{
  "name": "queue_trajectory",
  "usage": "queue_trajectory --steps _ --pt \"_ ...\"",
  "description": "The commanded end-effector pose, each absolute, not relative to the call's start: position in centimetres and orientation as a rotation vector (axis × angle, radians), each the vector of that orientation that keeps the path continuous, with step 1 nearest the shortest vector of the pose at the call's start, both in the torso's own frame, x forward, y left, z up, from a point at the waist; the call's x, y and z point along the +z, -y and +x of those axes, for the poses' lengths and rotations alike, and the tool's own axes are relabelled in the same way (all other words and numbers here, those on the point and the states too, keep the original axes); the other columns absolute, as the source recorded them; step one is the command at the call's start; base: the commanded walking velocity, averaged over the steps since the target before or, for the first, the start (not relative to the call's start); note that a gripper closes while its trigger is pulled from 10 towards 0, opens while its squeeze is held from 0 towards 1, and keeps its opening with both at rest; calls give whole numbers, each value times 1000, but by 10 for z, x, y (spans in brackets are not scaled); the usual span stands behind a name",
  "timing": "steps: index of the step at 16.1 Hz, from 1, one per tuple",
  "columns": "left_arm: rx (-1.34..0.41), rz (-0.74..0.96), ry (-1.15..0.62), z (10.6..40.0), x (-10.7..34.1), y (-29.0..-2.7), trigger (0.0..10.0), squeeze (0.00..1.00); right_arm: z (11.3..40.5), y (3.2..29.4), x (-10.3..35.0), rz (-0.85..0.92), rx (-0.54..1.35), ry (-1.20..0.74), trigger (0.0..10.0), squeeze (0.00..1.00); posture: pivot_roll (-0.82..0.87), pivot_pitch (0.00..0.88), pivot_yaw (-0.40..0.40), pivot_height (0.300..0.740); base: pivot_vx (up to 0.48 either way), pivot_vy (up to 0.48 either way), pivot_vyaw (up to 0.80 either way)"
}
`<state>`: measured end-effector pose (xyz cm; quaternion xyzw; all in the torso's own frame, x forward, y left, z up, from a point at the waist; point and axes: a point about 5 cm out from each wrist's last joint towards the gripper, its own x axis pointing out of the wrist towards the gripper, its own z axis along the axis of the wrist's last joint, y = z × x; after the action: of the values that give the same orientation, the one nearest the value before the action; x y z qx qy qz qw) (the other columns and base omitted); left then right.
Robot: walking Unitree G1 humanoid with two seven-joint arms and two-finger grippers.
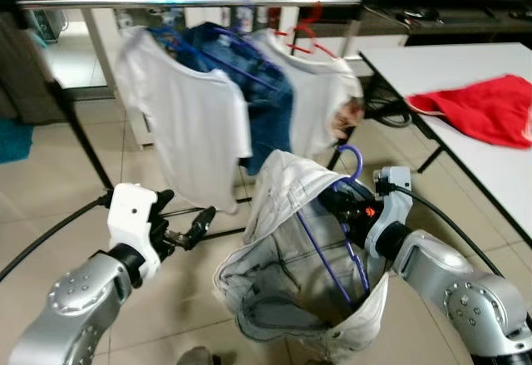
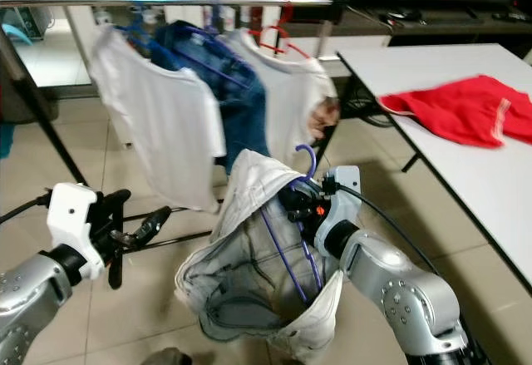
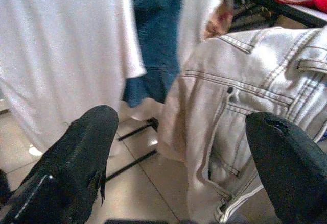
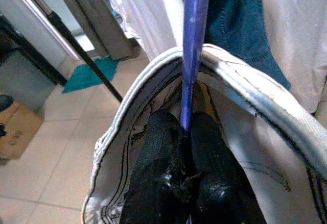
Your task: Hang hanger
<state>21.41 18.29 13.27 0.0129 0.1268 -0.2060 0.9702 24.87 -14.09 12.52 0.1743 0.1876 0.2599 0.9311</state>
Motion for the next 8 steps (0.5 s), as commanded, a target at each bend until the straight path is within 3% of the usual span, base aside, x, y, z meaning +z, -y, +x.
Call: queue_trajectory --steps 1,3,4,8 --pt "-425 34 -255 214 132 -181 10000 0 251 144 133 348 531 -330 10000 0 -4 49 -47 740 0 -480 0" --pt "-442 31 -269 212 131 -181 10000 0 248 137 131 341 586 -336 10000 0 3 48 -44 740 0 -480 800" --pt "-444 -2 -273 211 131 -181 10000 0 246 136 130 338 598 -339 10000 0 4 47 -43 740 0 0 800" --pt "-460 -12 -284 211 131 -182 10000 0 246 133 130 339 624 -333 10000 0 10 48 -38 740 0 480 800"
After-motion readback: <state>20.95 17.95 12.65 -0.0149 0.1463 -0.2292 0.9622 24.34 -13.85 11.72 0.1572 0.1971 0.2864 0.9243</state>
